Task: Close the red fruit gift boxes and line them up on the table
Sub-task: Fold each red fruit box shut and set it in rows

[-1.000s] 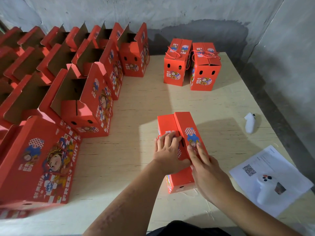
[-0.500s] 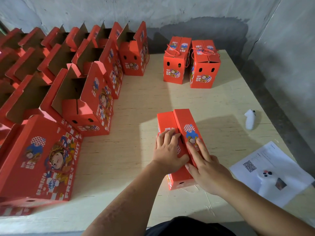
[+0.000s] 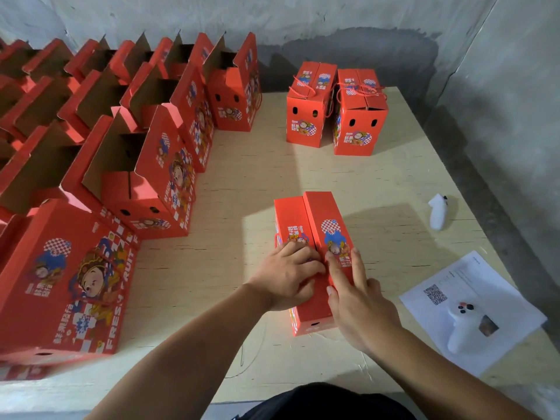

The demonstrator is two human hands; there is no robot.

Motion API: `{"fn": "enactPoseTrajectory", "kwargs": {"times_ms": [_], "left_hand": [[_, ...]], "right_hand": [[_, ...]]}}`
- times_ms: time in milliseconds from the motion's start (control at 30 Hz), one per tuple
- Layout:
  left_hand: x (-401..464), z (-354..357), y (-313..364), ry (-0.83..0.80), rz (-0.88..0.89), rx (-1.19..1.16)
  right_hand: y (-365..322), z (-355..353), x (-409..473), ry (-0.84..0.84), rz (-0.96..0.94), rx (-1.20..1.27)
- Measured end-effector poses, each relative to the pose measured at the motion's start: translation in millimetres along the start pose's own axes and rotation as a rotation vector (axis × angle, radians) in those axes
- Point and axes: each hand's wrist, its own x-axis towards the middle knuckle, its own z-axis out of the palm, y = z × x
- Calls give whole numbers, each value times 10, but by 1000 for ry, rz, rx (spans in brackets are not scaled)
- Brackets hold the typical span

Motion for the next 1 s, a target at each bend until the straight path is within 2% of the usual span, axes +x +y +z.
{"fn": "enactPoseTrajectory", "kwargs": {"times_ms": [367,600,700,833,900,1000], "left_hand": [[27,-57,14,-180,-109,62],[31,-36,-38,-167,-202,-9],[42,-5,-32,-154,-210,11],[56,45,40,-148,-258,-31],[153,71,145,-125,-333,-91],[311,129,360,-90,-489,-205]], "right_hand": [[-31,-179,91,-156,18,-182],[273,-153,-107,84,-326,-70],[227,-80,-136,55,-281,26],[201,-53,-144,117,-263,27],[214,-45,-155,138,-275,49],[216,5,-188,62,-239,118]]}}
